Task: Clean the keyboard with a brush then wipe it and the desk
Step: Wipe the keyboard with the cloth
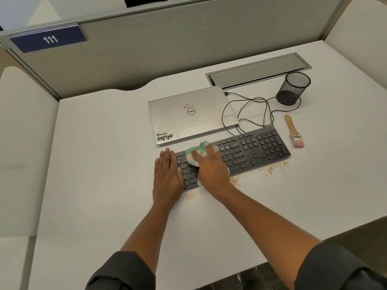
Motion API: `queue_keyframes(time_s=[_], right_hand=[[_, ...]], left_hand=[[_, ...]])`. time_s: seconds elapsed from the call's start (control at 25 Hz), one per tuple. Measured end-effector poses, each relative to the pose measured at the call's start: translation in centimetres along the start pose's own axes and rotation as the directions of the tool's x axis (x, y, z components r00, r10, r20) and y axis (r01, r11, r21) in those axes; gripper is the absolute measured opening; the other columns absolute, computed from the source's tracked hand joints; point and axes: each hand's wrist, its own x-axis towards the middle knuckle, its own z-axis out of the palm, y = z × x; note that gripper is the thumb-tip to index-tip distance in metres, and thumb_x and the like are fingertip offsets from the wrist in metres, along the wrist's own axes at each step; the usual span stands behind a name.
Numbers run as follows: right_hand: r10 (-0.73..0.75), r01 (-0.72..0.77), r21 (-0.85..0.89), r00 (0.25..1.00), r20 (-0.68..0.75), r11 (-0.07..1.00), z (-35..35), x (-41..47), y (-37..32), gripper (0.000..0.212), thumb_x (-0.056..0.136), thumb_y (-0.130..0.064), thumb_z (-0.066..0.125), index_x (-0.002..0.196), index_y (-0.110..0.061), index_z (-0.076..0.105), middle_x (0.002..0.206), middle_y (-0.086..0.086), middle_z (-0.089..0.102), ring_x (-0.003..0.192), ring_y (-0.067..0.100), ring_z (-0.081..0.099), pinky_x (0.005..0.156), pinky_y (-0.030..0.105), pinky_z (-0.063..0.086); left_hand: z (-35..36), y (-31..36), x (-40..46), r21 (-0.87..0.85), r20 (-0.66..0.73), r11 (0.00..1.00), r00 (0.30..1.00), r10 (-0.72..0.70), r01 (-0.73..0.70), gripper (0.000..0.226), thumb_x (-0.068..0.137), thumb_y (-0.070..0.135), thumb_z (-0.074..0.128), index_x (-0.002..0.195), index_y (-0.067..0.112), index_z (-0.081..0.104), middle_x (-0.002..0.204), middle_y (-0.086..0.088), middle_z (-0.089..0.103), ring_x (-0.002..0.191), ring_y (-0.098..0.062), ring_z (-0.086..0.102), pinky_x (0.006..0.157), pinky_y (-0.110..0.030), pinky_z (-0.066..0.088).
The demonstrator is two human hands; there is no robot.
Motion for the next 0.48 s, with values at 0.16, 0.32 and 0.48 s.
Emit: queue_keyframes(time_s=[0.16,0.32,0.48], right_hand=[[0.089,-0.092,-0.025,0.992,-0.094,0.995,-1.9,1.2,3.6,0.057,0.092,-0.015,0.059,0.144,-0.032,0.045,0.151,0.015,0.026,0.123,0.034,0.044,0.096,0.043,0.052],[0.346,-0.364,-0.091,0.923,-0.17,0.927,-3.3,3.0,8.3,0.059,0.088,-0.009,0.06,0.142,-0.029,0.046,0.147,0.018,0.027,0.12,0.04,0.045,0.083,0.045,0.055],[0.242,-0.254,-0.091,0.962,-0.129,0.963,-1.3,1.7,5.1,0.06,0.089,-0.007,0.058,0.144,-0.025,0.044,0.148,0.018,0.029,0.122,0.039,0.043,0.085,0.042,0.052]], left_hand=[[0.0,0.0,0.1,-0.004,-0.006,1.0,1.0,0.0,0.0,0.071,0.098,0.036,0.01,0.16,0.003,0.018,0.169,-0.014,0.013,0.157,-0.026,0.005,0.128,-0.039,-0.001],[0.1,-0.1,0.2,-0.003,0.007,1.0,1.0,-0.002,0.002,0.068,0.1,0.034,0.012,0.16,0.003,0.017,0.169,-0.013,0.011,0.157,-0.026,0.004,0.127,-0.038,-0.003],[0.1,-0.2,0.2,0.001,0.029,1.0,1.0,-0.007,0.007,0.063,0.103,0.029,0.021,0.161,0.003,0.016,0.169,-0.013,0.009,0.157,-0.026,0.001,0.127,-0.037,-0.006]])
